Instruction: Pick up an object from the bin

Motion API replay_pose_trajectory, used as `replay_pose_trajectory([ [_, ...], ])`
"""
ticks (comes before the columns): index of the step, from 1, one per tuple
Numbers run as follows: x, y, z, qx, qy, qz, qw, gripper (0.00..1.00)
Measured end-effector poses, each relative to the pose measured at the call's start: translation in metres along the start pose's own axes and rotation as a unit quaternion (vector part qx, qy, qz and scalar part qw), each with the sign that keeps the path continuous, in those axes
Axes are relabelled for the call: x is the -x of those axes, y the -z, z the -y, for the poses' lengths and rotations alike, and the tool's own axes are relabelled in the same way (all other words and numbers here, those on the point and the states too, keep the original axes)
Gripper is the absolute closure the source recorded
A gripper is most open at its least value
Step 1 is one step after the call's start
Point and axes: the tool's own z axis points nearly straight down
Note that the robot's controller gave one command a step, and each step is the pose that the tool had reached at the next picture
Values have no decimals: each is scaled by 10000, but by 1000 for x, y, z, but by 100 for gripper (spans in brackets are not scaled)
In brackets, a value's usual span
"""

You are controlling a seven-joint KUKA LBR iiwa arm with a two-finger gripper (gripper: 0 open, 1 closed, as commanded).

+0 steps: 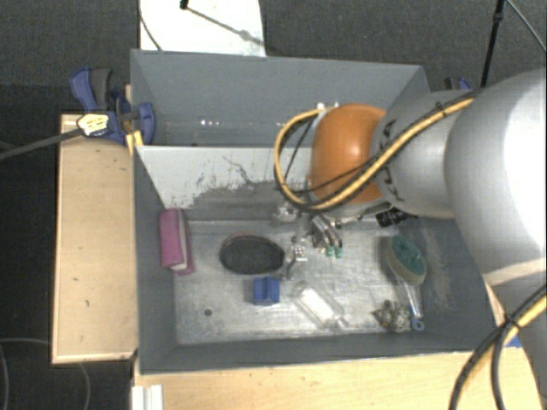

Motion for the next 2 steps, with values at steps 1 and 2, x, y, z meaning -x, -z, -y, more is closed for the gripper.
replay_pose_trajectory([
  [1,-43,53,-90,25,734,2,9973,0],
  [2,-9,9,-83,60,952,60,9954,0],
])
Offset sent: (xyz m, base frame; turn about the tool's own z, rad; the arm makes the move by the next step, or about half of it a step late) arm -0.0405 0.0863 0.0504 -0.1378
